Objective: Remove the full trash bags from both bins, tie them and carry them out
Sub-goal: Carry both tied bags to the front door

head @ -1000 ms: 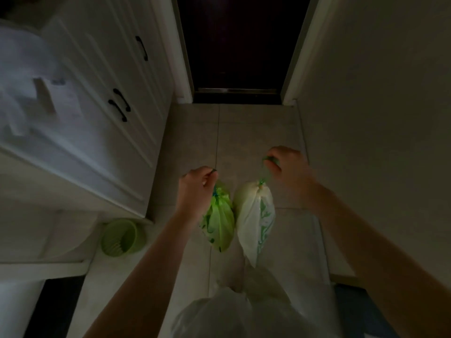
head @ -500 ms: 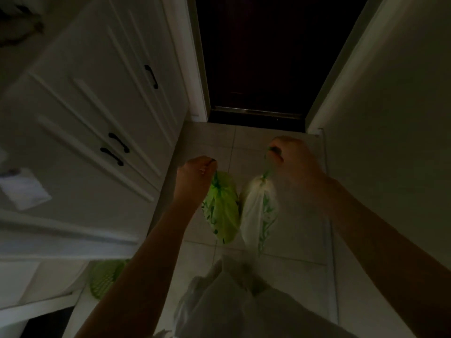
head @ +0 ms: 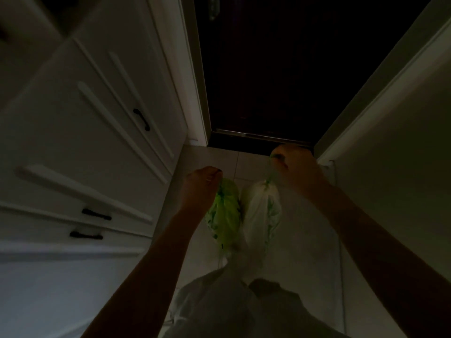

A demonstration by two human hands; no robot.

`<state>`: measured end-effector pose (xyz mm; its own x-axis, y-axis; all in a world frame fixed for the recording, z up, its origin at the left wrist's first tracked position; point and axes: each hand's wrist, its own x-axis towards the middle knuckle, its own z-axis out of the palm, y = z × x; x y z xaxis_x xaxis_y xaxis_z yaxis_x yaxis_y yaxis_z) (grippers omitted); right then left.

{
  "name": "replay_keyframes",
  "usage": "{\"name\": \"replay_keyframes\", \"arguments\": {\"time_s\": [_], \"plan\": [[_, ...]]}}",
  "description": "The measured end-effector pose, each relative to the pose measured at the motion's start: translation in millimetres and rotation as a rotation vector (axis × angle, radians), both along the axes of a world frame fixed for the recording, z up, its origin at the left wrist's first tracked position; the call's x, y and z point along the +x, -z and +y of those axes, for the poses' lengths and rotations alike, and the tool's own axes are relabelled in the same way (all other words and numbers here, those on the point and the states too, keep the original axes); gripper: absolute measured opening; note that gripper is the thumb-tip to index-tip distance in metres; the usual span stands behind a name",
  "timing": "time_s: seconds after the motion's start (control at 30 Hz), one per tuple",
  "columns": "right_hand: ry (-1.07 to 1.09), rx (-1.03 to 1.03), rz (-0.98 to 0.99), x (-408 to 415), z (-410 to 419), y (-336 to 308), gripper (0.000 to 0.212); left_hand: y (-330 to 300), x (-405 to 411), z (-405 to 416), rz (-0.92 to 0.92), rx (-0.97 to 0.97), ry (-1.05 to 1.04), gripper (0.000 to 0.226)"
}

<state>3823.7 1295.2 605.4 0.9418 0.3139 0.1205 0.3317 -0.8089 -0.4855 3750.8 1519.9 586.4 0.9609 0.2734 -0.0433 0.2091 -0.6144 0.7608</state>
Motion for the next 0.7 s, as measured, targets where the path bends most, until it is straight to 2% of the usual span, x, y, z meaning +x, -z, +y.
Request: {"name": "replay_keyframes", "arguments": {"time_s": [0.27,0.7], "plan": [[-0.063,-0.001,0.042,133,19,7,0.016,6,128,13,0.041,-0.038,-0.073,0.019],[-0.372,-0.035,0.207,323,62,36,0.021,49,276,29,0.049,-0.022,-0.465,0.017]]}}
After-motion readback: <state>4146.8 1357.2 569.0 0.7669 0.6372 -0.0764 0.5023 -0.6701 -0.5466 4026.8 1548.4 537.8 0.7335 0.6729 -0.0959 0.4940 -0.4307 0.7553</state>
